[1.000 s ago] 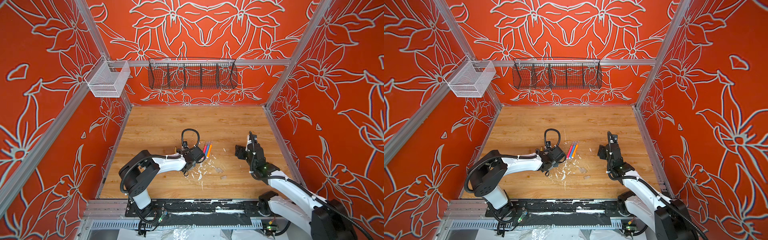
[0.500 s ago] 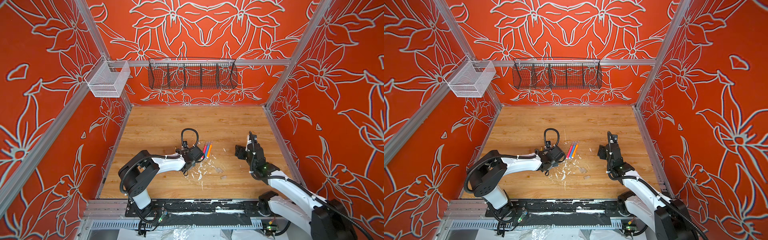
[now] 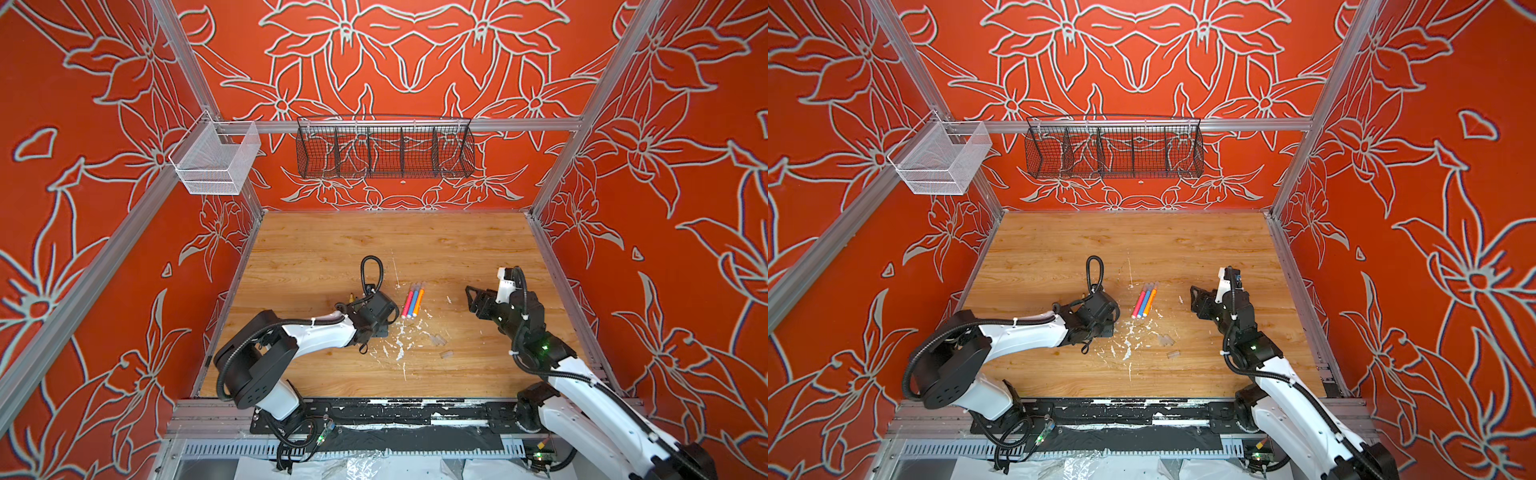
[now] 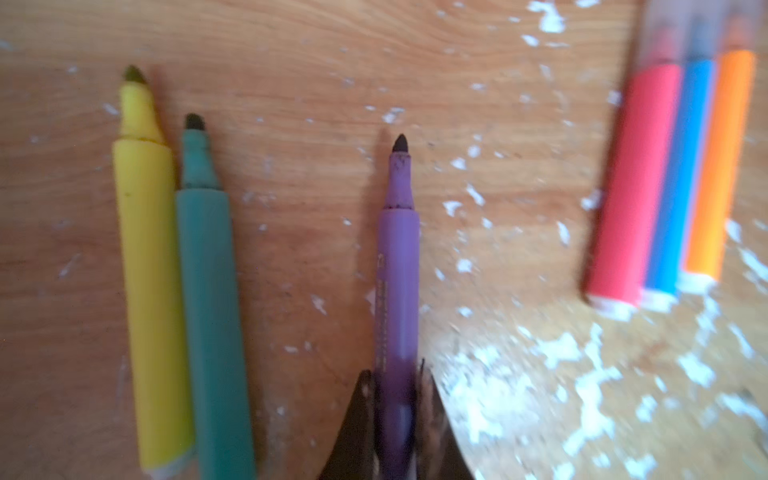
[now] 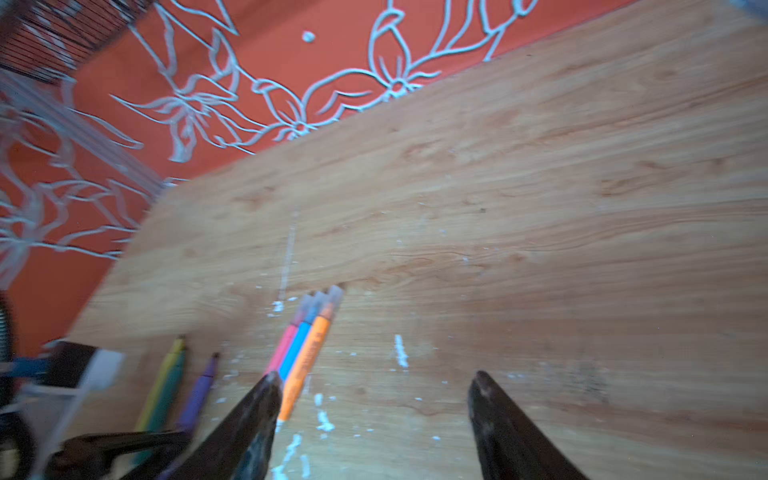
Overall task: Insert the pens into the pen caps
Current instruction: 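Lift the purple marker upright with the left gripper while the right gripper approaches it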
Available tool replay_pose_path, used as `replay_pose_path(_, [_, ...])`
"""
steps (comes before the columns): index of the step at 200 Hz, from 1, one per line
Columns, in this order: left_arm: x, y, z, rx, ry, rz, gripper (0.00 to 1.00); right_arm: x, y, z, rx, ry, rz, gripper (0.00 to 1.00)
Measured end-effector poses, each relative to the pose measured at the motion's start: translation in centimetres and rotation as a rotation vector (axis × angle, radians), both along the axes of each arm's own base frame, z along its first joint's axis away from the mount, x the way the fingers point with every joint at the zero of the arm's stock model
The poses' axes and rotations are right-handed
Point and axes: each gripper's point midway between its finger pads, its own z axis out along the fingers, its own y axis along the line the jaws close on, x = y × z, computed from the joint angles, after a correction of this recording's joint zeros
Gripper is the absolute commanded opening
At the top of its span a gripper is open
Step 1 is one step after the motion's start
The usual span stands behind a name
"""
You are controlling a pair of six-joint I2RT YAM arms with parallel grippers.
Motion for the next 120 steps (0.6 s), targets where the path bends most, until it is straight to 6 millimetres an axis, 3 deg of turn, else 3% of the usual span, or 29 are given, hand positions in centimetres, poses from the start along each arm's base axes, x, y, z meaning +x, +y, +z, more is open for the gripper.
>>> replay_pose_path(32, [0.3, -1.5, 4.6, -0.11, -0.123, -0.104, 0.0, -2.2, 3.4, 2.7, 0.161, -0.047, 0.145, 0.76])
replay_pose_path(63, [-0.3, -2.1, 8.7, -0.206, -0.258, -0.194, 0.0, -3.7, 5.9, 3.5, 0.276, -0.052, 0.244, 0.75])
replay_pose_path(94, [-2.0, -2.1, 11.0, -0.29, -0.346, -0.28, 0.0, -4.6, 8.8, 4.5, 0.356, -0.054, 0.339, 0.7])
replay_pose_path(120, [-3.4, -2.1, 12.7, -0.361, -0.413, -0.337, 0.0, -5.1, 11.5, 4.0, 0.388, -0.025, 0.407, 0.69])
